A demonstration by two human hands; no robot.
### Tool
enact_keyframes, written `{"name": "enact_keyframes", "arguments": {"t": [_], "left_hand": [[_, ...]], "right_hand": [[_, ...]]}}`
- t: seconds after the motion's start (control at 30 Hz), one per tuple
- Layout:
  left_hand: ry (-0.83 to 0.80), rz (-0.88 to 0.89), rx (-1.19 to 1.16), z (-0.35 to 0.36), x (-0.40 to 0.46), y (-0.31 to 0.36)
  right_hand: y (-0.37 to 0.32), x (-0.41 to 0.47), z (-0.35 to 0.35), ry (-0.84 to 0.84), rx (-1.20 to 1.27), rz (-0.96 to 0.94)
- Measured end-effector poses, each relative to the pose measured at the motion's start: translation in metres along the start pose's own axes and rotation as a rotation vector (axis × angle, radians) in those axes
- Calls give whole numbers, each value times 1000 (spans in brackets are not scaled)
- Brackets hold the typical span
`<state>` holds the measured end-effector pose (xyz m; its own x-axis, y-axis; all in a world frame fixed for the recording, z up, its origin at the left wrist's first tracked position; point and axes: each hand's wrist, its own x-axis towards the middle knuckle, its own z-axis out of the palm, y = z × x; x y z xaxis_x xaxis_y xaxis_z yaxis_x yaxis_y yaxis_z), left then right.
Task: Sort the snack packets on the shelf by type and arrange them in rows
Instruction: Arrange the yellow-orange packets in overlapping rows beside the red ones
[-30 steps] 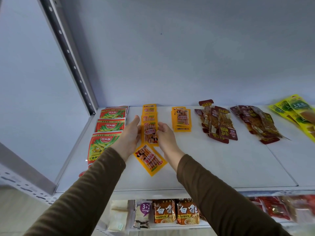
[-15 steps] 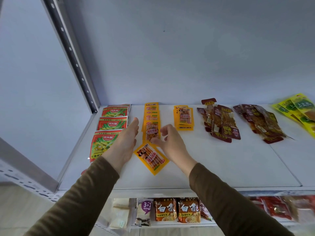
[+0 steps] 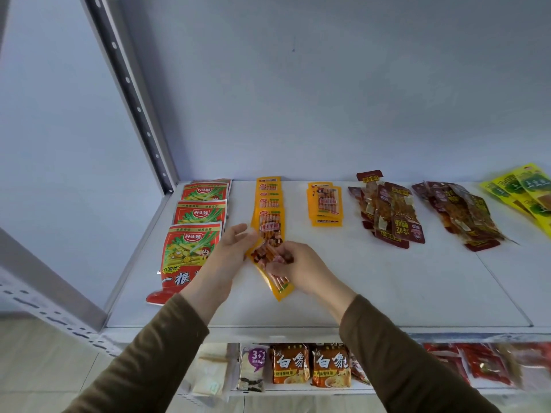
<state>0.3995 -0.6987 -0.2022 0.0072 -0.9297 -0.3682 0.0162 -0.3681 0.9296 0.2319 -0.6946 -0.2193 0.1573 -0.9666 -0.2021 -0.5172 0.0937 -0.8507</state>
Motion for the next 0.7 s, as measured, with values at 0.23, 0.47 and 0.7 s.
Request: {"name": "enact_keyframes", "arguments": {"t": [0.23,0.47,0.7], "left_hand": [[-20,118,154,5,11,6],[-8,215,482,1,34,19],[141,376,977,-3,38,18]], "right_hand": [[-1,9,-5,0,506,81],[7,30,-17,210,-32,-19],[13,40,-29,245,-250,-79]]}}
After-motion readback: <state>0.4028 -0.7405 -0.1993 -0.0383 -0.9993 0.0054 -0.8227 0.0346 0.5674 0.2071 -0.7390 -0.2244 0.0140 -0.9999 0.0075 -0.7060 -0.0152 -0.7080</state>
